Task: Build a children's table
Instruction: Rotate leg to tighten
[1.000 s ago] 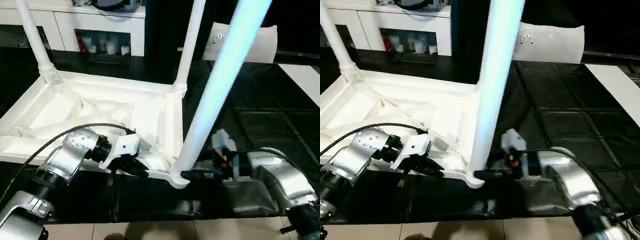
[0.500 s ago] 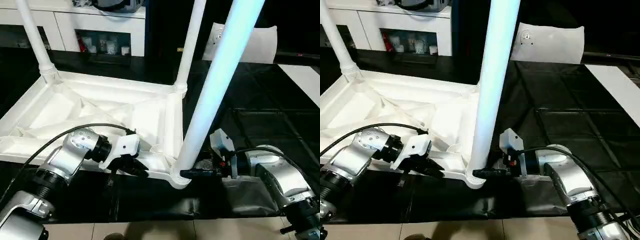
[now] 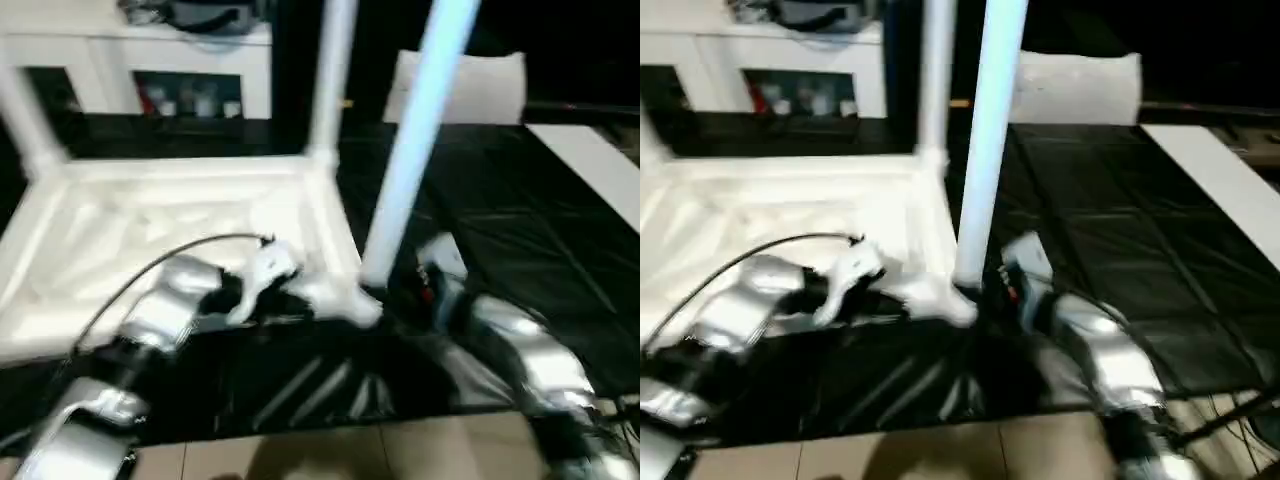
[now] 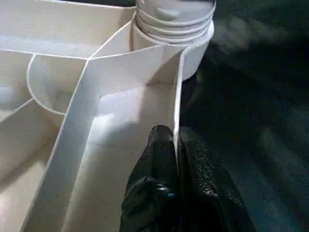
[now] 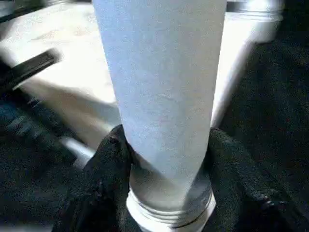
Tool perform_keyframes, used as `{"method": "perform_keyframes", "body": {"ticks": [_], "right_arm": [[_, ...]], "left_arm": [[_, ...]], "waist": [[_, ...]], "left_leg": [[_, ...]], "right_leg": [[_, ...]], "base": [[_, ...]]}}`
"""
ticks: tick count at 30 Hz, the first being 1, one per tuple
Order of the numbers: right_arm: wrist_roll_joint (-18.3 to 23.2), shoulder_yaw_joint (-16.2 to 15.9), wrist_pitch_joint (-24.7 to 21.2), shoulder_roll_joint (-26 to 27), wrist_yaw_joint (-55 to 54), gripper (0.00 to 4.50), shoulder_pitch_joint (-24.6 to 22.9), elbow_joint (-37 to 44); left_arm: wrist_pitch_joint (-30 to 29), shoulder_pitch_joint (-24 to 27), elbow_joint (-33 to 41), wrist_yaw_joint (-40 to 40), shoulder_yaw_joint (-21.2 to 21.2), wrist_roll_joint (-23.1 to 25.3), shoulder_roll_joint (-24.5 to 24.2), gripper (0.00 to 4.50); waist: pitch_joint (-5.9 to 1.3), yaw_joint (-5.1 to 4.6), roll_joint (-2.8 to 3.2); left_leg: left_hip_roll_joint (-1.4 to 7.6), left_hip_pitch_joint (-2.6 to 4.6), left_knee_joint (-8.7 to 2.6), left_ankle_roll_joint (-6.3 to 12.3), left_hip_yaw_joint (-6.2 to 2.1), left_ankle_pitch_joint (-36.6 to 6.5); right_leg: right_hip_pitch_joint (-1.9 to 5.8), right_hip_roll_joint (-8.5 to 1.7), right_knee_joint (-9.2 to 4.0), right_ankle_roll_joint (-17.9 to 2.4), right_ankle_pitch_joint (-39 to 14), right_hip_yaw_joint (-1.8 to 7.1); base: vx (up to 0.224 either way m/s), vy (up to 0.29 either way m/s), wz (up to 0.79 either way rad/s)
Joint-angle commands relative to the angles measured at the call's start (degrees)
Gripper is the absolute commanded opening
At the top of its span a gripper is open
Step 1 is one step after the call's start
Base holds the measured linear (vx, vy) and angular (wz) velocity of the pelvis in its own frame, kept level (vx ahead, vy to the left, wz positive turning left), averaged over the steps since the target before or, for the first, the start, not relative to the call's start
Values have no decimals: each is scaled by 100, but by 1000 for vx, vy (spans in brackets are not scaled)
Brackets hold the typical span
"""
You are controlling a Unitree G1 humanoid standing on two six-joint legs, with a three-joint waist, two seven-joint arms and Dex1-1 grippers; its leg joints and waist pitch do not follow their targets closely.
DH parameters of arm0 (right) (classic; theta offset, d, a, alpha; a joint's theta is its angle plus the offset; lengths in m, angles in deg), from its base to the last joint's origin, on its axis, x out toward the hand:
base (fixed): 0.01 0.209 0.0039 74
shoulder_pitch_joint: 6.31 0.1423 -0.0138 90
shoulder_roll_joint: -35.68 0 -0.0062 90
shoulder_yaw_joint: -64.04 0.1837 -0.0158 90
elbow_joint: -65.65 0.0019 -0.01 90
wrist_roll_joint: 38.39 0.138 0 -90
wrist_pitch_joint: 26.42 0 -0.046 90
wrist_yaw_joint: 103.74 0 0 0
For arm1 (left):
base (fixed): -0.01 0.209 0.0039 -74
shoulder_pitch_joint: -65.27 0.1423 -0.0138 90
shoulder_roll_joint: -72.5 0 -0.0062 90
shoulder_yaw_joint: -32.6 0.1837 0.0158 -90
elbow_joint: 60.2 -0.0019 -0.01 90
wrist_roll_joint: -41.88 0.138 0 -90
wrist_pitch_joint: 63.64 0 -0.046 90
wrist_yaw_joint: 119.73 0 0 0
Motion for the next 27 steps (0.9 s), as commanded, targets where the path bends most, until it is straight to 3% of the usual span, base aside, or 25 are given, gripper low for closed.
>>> {"method": "perform_keyframes", "body": {"ticks": [1, 6, 7, 9, 11, 12, 18, 20, 24, 25, 26, 27], "right_arm": [[11, -458, -482, 623, -462, 196, 171, -498], [-309, -302, -408, 1040, -1320, 196, 657, -1174], [-311, -259, -420, 1082, -1400, 196, 703, -1234], [-232, -121, -377, 1147, -1402, 196, 727, -1213], [-241, -55, -269, 1152, -1318, 252, 692, -1144], [-280, -66, -164, 1115, -1286, 252, 657, -1108], [-159, 291, 187, 749, -1138, 312, 390, -922], [-119, 315, 284, 569, -881, 329, 272, -759], [-39, 214, 475, 11, -93, 360, -32, -291], [-39, 214, 475, 11, -93, 366, -32, -291], [-19, 141, 635, -349, 438, 366, -162, -89], [12, 96, 699, -562, 771, 394, -230, 35]], "left_arm": [[-72, -395, 100, 822, -332, -351, 720, 0], [-235, -634, -70, 1649, -521, -201, 1219, 0], [-236, -650, -79, 1721, -529, -187, 1255, 0], [-215, -644, -44, 1702, -483, -159, 1262, 0], [-153, -599, 6, 1631, -406, -83, 1209, 0], [-140, -559, 38, 1558, -375, -68, 1153, 0], [321, -232, 178, 781, -220, -39, 569, 0], [630, -139, 208, 493, -144, -28, 365, 0], [975, 38, 256, -185, -43, -95, -63, 0], [975, 38, 256, -185, -43, -95, -63, 0], [1232, 115, 227, -603, 80, -80, -313, 0], [1355, 155, 217, -836, 135, -88, -437, 0]], "waist": [[-261, 20, 18], [-316, 33, 40], [-322, 6, 34], [-341, 47, 39], [-350, 61, 36], [-353, 70, 36], [-330, 90, 47], [-340, 116, 51], [-375, 150, 50], [-369, 165, 38], [-359, 175, 50], [-346, 195, 53]], "left_leg": [[279, 20, -428, -88, -97, -1230], [280, -26, -398, 109, -79, -546], [274, -26, -391, 141, -69, -481], [284, -32, -382, 230, -67, -338], [290, -33, -385, 350, -64, -140], [293, -35, -382, 404, -59, -92], [308, -27, -411, 351, -45, -435], [308, -29, -402, 357, -44, -360], [308, -69, -363, 532, -24, 3], [311, -58, -367, 554, -26, -16], [315, -57, -374, 563, -32, -79], [336, -47, -378, 553, -29, -209]], "right_leg": [[78, -599, -593, -1052, -1696, 260], [152, -567, -495, -1204, -251, 249], [144, -567, -478, -1289, -70, 248], [185, -588, -463, -1304, 207, 250], [199, -576, -435, -1301, 625, 240], [205, -584, -425, -1311, 762, 240], [190, -597, -484, -1236, 241, 254], [187, -584, -482, -1213, 361, 254], [191, -552, -383, -1262, 1228, 247], [178, -549, -391, -1257, 1231, 239], [175, -554, -393, -1269, 1147, 231], [166, -557, -415, -1242, 976, 233]], "base": [[0, 0, 0], [0, 0, 0], [0, 0, 0], [0, 0, 0], [0, 0, 0], [0, 0, 0], [0, 0, 0], [0, 0, 0], [0, 0, 0], [0, 0, 0], [0, 0, 0], [0, 0, 0]]}}
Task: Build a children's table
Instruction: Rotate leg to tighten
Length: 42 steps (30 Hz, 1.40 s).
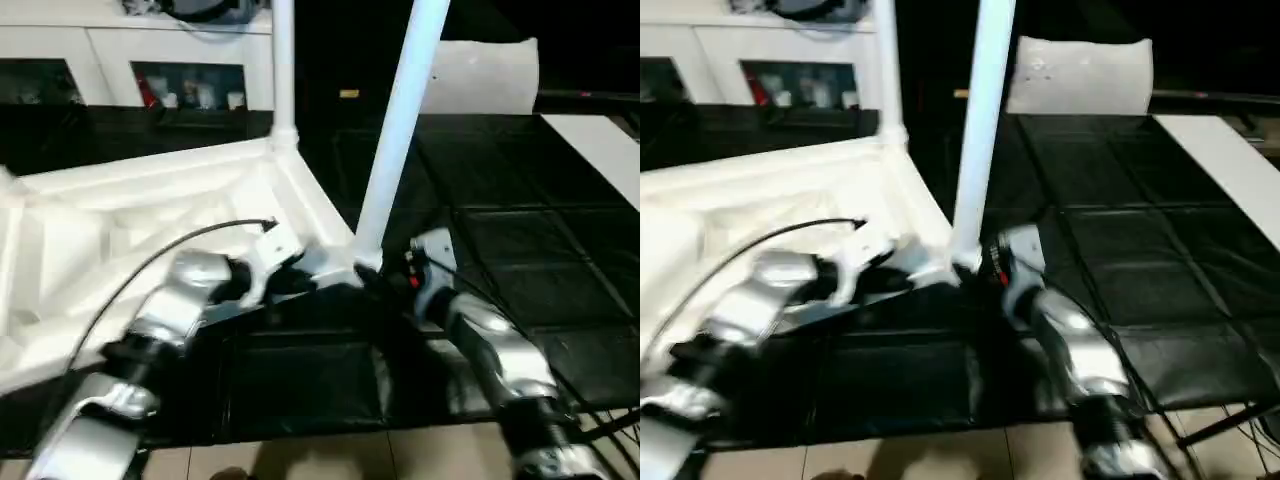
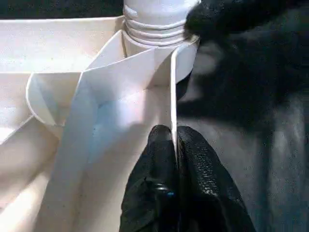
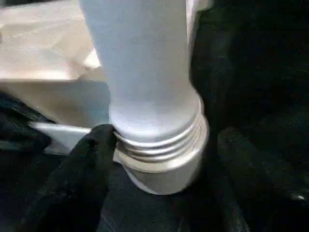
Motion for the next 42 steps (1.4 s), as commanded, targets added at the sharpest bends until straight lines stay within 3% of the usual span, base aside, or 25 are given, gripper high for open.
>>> {"method": "perform_keyframes", "body": {"ticks": [1, 6, 15, 18, 25, 38, 42], "right_arm": [[135, 16, 184, -364, 608, 394, -52, 329], [553, -162, -219, -1021, 1842, 432, -181, 913], [523, -645, 54, -1388, 2978, 432, 37, 746], [549, -772, -73, -1381, 3234, 397, 143, 596], [568, -1035, -190, -1524, 3807, 345, 318, 434], [624, -1134, -250, -1488, 4003, 232, 273, 490], [666, -1145, -375, -1441, 3871, 218, 101, 698]], "left_arm": [[449, 102, 136, -652, 157, -242, -102, 0], [834, 196, 117, -1411, 353, -309, -373, 0], [1159, 115, -38, -2259, 569, -413, -470, 0], [1221, 69, -38, -2450, 645, -401, -506, 0], [1404, 8, -135, -2677, 729, -248, -637, 0], [1363, 8, -165, -2677, 717, -267, -650, 0], [1197, 40, -116, -2403, 615, -296, -552, 0]], "waist": [[-333, 10, -25], [-304, 54, -31], [-316, 144, -35], [-323, 207, -32], [-335, 250, -49], [-339, 260, -62], [-338, 257, -70]], "left_leg": [[319, 71, -334, 498, -46, -326], [333, 87, -341, 533, -35, -474], [334, 109, -338, 477, -20, -502], [350, 115, -334, 471, -13, -467], [351, 102, -320, 518, -11, -381], [348, 98, -319, 505, -9, -382], [344, 103, -321, 475, -6, -411]], "right_leg": [[281, -568, -360, -1262, 847, 243], [250, -588, -376, -1288, 562, 254], [217, -593, -371, -1394, 350, 229], [214, -603, -357, -1406, 400, 230], [218, -605, -326, -1397, 515, 209], [217, -610, -326, -1404, 460, 202], [218, -612, -331, -1394, 412, 209]], "base": [[0, 0, 0], [0, 0, 0], [0, 0, 0], [0, 0, 0], [0, 0, 0], [0, 0, 0], [0, 0, 0]]}}
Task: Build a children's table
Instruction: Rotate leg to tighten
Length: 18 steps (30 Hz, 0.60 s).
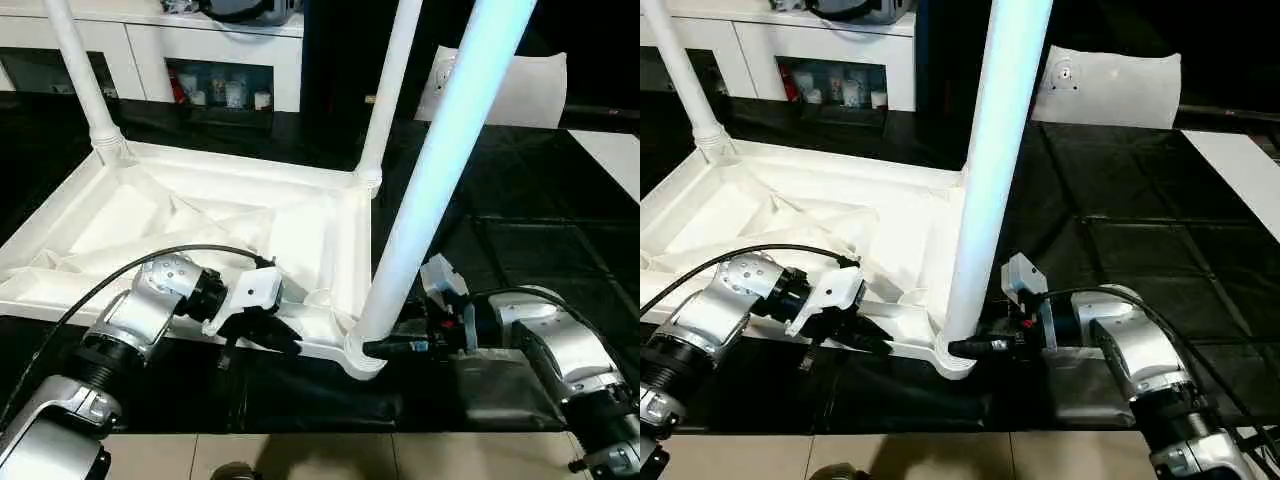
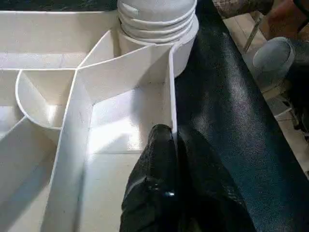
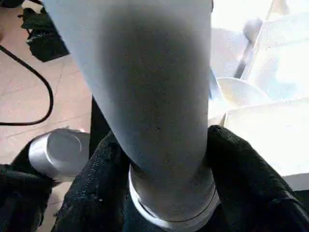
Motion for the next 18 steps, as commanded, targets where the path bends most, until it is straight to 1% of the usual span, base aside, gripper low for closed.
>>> {"method": "perform_keyframes", "body": {"ticks": [1, 2, 3, 4, 5, 6, 7, 8, 9, 10, 11, 12, 13, 14, 15, 16, 17, 18], "right_arm": [[102, -139, -348, 83, -106, 215, -196, 291], [-1, -159, -463, 283, -549, 215, -308, 391], [-111, -162, -485, 451, -889, 212, -351, 399], [-282, -136, -563, 756, -1476, 211, -342, 324], [-292, -132, -570, 777, -1516, 211, -338, 315], [-356, -64, -674, 1067, -1977, 209, -269, 190], [-356, -29, -716, 1185, -2136, 206, -234, 134], [-361, -23, -720, 1206, -2168, 206, -226, 120], [-448, 74, -798, 1554, -2720, 203, -75, -130], [-505, 125, -865, 1738, -3031, 201, 36, -301], [-541, 157, -920, 1853, -3229, 200, 104, -397], [-581, 256, -1031, 2070, -3629, 199, 258, -630], [-618, 369, -1147, 2266, -3994, 199, 380, -800], [-633, 408, -1176, 2335, -4120, 198, 423, -862], [-704, 519, -1210, 2546, -4506, 198, 562, -1073], [-794, 593, -1180, 2714, -4813, 198, 677, -1257], [-821, 662, -1164, 2822, -4996, 198, 737, -1361], [-832, 709, -1161, 2889, -5106, 198, 770, -1420]], "left_arm": [[-135, -8, 32, 332, 54, 82, 193, 0], [-322, -43, 5, 788, -55, 131, 367, 0], [-470, -72, -15, 1064, -125, 150, 481, 0], [-796, -113, -6, 1406, -248, 87, 683, 0], [-818, -115, -3, 1422, -256, 78, 697, 0], [-1062, -165, 2, 1709, -366, 2, 899, 0], [-1134, -191, -7, 1841, -410, -15, 985, 0], [-1147, -197, -9, 1864, -417, -18, 1000, 0], [-1370, -299, -59, 2270, -547, -73, 1273, 0], [-1486, -372, -121, 2588, -637, -80, 1447, 0], [-1564, -418, -158, 2795, -697, -79, 1558, 0], [-1684, -502, -238, 3140, -778, -61, 1743, 0], [-1796, -577, -307, 3477, -865, -19, 1910, 0], [-1837, -603, -329, 3585, -895, -8, 1969, 0], [-1948, -694, -412, 3935, -999, 24, 2158, 0], [-2021, -782, -498, 4260, -1101, 53, 2321, 0], [-2067, -824, -515, 4394, -1136, 66, 2390, 0], [-2096, -847, -520, 4469, -1154, 76, 2426, 0]], "waist": [[-344, -28, -5], [-341, -15, 4], [-330, -22, 19], [-307, -48, 3], [-295, -68, 0], [-268, -108, 3], [-254, -149, 0], [-248, -173, -3], [-239, -241, -13], [-234, -309, 6], [-236, -335, -17], [-255, -354, -12], [-241, -387, -2], [-242, -405, -1], [-259, -413, 3], [-268, -427, 6], [-274, -429, -6], [-280, -405, 8]], "left_leg": [[366, 104, -351, 435, -46, -414], [366, 109, -351, 432, -49, -411], [375, 133, -366, 394, -55, -529], [357, 129, -385, 281, -52, -716], [350, 135, -396, 195, -54, -819], [340, 148, -415, 40, -66, -1141], [328, 140, -434, -78, -83, -1354], [332, 141, -447, -128, -98, -1446], [320, 101, -473, -183, -121, -1579], [309, 119, -484, -263, -134, -1726], [301, 123, -482, -276, -145, -1792], [290, 144, -458, -250, -135, -1783], [293, 145, -461, -200, -142, -1780], [288, 139, -456, -196, -136, -1768], [291, 130, -461, -184, -142, -1700], [290, 122, -462, -171, -126, -1603], [287, 122, -464, -161, -126, -1555], [293, 147, -456, -127, -109, -1520]], "right_leg": [[206, -558, -351, -1389, 403, 216], [199, -558, -357, -1386, 396, 215], [162, -567, -374, -1390, 254, 213], [161, -576, -412, -1357, -124, 217], [144, -578, -432, -1333, -373, 219], [128, -595, -496, -1225, -1073, 225], [126, -606, -535, -1102, -1633, 231], [122, -613, -552, -1036, -1846, 234], [142, -611, -572, -892, -2175, 218], [100, -610, -591, -824, -2423, 200], [98, -615, -608, -763, -2577, 191], [80, -622, -627, -702, -2630, 196], [62, -638, -647, -727, -2644, 195], [57, -629, -645, -729, -2632, 196], [69, -627, -637, -743, -2498, 192], [62, -616, -619, -785, -2246, 199], [70, -614, -621, -803, -2145, 197], [57, -607, -615, -854, -1916, 204]], "base": [[0, 0, 0], [0, 0, 0], [0, 0, 0], [0, 0, 0], [-52, -1, 0], [-52, -1, 0], [-58, 6, -4], [-51, 22, -11], [-78, 38, -18], [0, 0, 0], [0, 0, 0], [0, 0, 0], [0, 0, 0], [0, 0, 0], [0, 0, 0], [0, 0, 0], [0, 0, 0], [0, 0, 0]]}}
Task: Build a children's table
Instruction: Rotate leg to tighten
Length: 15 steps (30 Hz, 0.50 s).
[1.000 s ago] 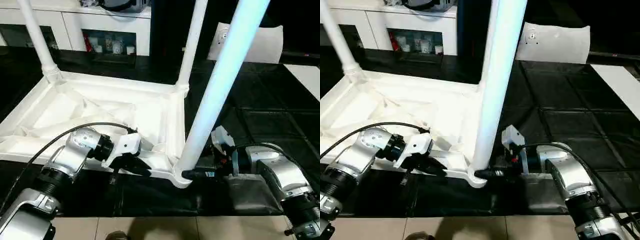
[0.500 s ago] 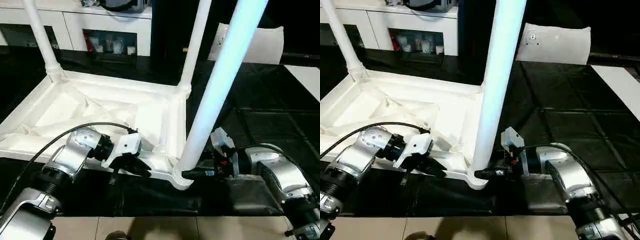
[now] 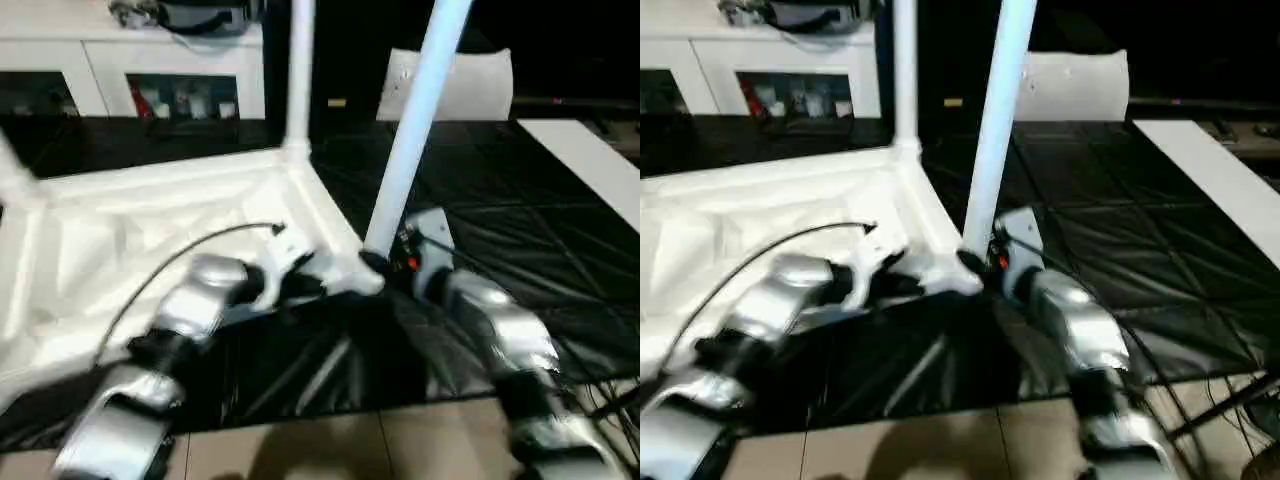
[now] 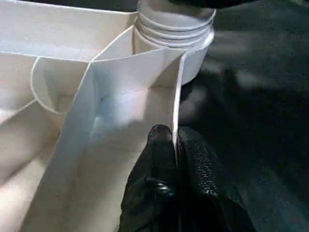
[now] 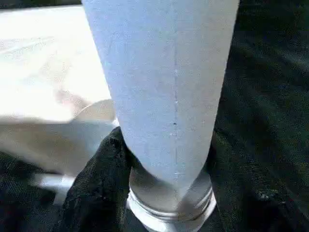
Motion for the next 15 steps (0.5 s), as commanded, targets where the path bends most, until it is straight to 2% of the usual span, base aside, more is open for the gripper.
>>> {"method": "perform_keyframes", "body": {"ticks": [1, 3, 6, 8, 10, 12, 13, 15], "right_arm": [[223, -645, -331, 589, 299, 198, -151, -288], [232, -422, -224, 818, -26, 198, -29, -486], [149, -369, 224, 805, -29, 198, -31, -510], [158, -300, 358, 736, 49, 253, -92, -446], [180, -261, 491, 570, 242, 269, -224, -285], [111, -352, 619, 279, 519, 276, -398, -57], [82, -394, 676, 142, 679, 295, -474, 54], [101, -419, 773, -95, 986, 318, -585, 243]], "left_arm": [[191, -295, 176, 618, -353, -390, 551, 0], [190, -355, 177, 791, -406, -339, 655, 0], [217, -319, 263, 686, -343, -300, 599, 0], [303, -254, 313, 514, -303, -296, 498, 0], [366, -142, 403, 258, -253, -310, 319, 0], [802, 17, 505, -186, -110, -294, 62, 0], [918, 85, 541, -368, -65, -290, -48, 0], [1130, 191, 595, -723, -15, -320, -224, 0]], "waist": [[-272, 16, -15], [-285, 24, -20], [-323, 55, -7], [-328, 72, -6], [-343, 87, -2], [-349, 82, -7], [-332, 76, -22], [-323, 79, -15]], "left_leg": [[340, 66, -456, -69, -169, -1474], [330, 52, -447, 23, -153, -1327], [323, 24, -409, 174, -123, -930], [319, 6, -404, 269, -114, -746], [323, -9, -390, 383, -108, -605], [327, -38, -386, 462, -110, -541], [329, -49, -389, 511, -111, -589], [337, -33, -389, 503, -101, -736]], "right_leg": [[73, -484, -582, -904, -1713, 236], [83, -477, -556, -973, -1382, 249], [115, -483, -517, -1041, -770, 252], [141, -478, -492, -1094, -441, 248], [153, -478, -466, -1143, -160, 240], [170, -471, -453, -1151, -17, 233], [166, -467, -461, -1148, -33, 229], [148, -471, -483, -1124, -240, 232]], "base": [[0, 0, 0], [0, 0, 0], [0, 0, 0], [0, 0, 0], [0, 0, 0], [0, 0, 0], [0, 0, 0], [0, 0, 0]]}}
